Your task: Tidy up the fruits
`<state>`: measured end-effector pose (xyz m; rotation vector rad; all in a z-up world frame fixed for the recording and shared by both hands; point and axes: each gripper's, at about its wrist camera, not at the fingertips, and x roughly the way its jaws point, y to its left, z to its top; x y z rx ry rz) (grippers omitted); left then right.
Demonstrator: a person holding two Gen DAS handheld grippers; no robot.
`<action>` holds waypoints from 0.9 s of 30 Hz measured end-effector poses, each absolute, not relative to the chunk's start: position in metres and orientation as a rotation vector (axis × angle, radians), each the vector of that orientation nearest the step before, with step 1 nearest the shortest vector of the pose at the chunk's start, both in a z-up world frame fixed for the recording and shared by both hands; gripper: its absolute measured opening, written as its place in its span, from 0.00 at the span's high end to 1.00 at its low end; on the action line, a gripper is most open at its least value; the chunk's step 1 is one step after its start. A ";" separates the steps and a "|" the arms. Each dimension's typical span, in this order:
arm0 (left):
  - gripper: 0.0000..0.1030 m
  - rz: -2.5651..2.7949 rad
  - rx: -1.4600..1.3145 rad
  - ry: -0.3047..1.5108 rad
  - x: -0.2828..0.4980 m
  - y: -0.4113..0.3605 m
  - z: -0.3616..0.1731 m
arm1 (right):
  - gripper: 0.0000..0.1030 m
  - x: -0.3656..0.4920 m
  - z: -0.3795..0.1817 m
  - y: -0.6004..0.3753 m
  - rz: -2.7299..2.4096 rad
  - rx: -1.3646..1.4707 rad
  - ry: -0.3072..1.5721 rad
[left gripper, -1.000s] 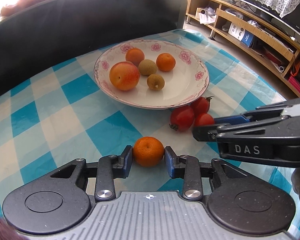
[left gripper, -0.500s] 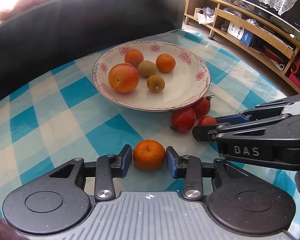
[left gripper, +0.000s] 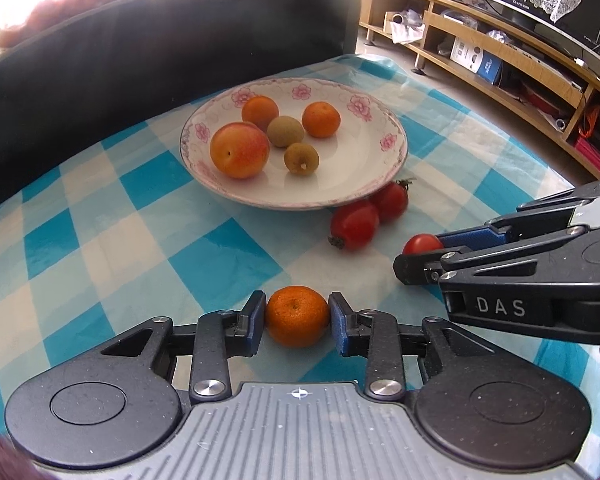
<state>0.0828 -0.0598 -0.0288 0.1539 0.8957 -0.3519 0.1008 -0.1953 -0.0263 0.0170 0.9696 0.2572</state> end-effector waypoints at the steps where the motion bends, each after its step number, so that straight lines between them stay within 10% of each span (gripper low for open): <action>1: 0.59 -0.351 0.156 0.899 0.081 -0.060 -0.029 | 0.71 0.099 -0.026 -0.195 0.258 0.013 0.970; 27: 0.42 -0.342 0.185 0.845 0.060 -0.060 -0.036 | 0.69 0.068 -0.027 -0.191 0.254 -0.053 0.977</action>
